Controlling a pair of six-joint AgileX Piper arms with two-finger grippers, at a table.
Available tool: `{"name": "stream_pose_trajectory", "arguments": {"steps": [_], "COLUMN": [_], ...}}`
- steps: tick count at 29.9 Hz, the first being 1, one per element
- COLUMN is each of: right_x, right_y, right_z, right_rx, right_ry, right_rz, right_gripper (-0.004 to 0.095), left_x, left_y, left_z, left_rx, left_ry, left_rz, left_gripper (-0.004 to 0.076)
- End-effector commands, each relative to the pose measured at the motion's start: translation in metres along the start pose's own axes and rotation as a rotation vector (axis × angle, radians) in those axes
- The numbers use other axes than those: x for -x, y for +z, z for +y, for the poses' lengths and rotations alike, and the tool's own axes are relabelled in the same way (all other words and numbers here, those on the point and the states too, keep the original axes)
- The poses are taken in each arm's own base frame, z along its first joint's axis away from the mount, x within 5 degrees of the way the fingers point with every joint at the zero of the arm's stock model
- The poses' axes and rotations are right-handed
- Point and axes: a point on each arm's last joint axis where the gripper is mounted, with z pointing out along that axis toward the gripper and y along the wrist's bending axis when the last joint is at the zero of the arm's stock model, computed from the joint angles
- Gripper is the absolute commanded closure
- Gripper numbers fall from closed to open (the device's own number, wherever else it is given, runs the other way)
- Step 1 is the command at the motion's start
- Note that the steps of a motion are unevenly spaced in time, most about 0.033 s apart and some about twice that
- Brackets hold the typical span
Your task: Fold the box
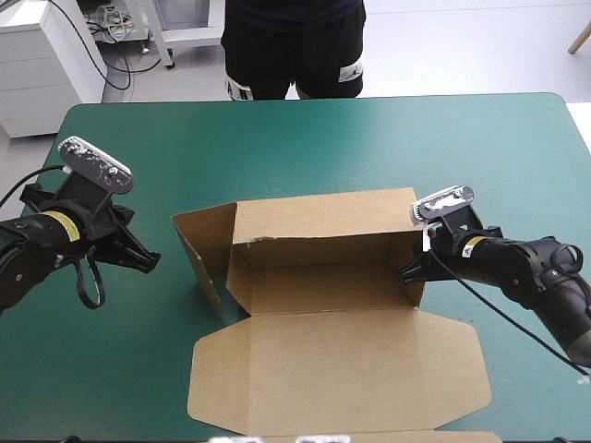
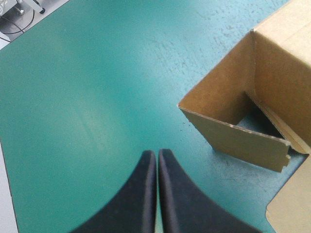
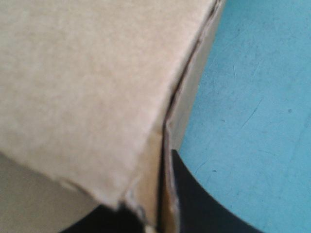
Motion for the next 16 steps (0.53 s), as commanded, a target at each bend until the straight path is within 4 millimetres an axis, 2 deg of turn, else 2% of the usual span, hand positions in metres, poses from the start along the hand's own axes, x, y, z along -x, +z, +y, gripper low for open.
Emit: {"name": "stream_pose_trajectory", "arguments": {"steps": [1, 7, 11, 16], "right_x": [0.004, 0.0, 0.002, 0.029], "right_y": [-0.013, -0.013, -0.005, 0.01], "right_z": [0.0, 0.0, -0.001, -0.007], "right_rx": [-0.017, -0.01, -0.003, -0.015], "right_ry": [-0.006, 0.09, 0.117, 0.114], "right_rz": [-0.005, 0.046, 0.116, 0.161], "right_gripper": [0.0929, 0.0929, 0.0929, 0.0928], "left_x": [0.007, 0.009, 0.009, 0.009], "left_y": [-0.012, -0.012, -0.012, -0.012], "left_z": [0.004, 0.005, 0.005, 0.005], "left_rx": [0.026, 0.028, 0.028, 0.032], "left_ry": [-0.02, -0.036, -0.041, -0.039], "left_rz": [-0.101, -0.122, -0.124, -0.123], "left_gripper": [0.0732, 0.0732, 0.0732, 0.0732]}}
